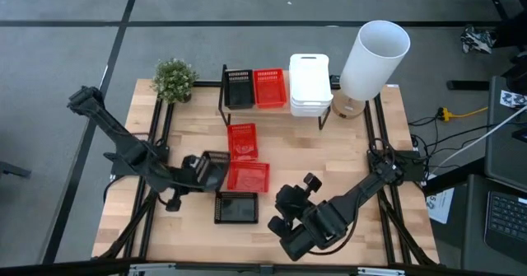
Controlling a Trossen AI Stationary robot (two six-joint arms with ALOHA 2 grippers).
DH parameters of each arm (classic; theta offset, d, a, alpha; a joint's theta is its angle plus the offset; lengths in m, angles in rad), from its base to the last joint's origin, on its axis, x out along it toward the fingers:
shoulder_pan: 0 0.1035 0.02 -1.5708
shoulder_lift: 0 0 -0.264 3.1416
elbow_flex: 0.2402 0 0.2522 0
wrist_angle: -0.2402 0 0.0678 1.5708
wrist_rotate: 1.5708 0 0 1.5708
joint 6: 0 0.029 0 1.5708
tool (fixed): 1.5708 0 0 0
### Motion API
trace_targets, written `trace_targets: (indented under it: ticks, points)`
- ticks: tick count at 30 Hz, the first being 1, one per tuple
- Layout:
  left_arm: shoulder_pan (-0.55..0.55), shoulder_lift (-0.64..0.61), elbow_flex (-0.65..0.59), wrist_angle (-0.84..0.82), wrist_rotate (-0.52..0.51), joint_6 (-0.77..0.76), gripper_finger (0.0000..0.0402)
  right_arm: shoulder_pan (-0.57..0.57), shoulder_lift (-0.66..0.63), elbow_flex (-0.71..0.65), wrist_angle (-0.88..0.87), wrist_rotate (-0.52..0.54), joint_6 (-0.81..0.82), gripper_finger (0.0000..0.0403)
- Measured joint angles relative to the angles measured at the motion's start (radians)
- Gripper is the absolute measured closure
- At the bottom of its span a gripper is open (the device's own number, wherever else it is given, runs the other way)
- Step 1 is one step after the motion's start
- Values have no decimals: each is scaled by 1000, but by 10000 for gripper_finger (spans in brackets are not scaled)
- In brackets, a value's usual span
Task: Stack baskets on shelf by color
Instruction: Stack the top black bin on top of the black bin on the shelf
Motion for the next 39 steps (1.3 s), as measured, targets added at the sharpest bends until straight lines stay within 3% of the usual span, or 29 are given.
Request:
trace_targets:
  ticks: [7, 13, 18, 26, 30, 39]
  points:
    - [80, 0, 247, -234, -103, 165, 401, -51, 2, -242, 2, -287, -10, 323]
    - [268, 11, 383, -302, -127, 413, 401, -51, -2, -444, -5, -432, 24, 323]
    - [551, 70, 512, -297, -91, 634, 402, -44, -19, -516, -4, -440, 91, 323]
    - [966, 330, 720, -311, 225, 793, 401, -41, -25, -613, 7, -372, 304, 323]
    - [1080, 470, 819, -371, 300, 796, 401, -27, -25, -682, 86, -442, 388, 323]
    - [1182, 654, 898, -452, 304, 786, 401, 6, -23, -770, 355, -466, 385, 323]
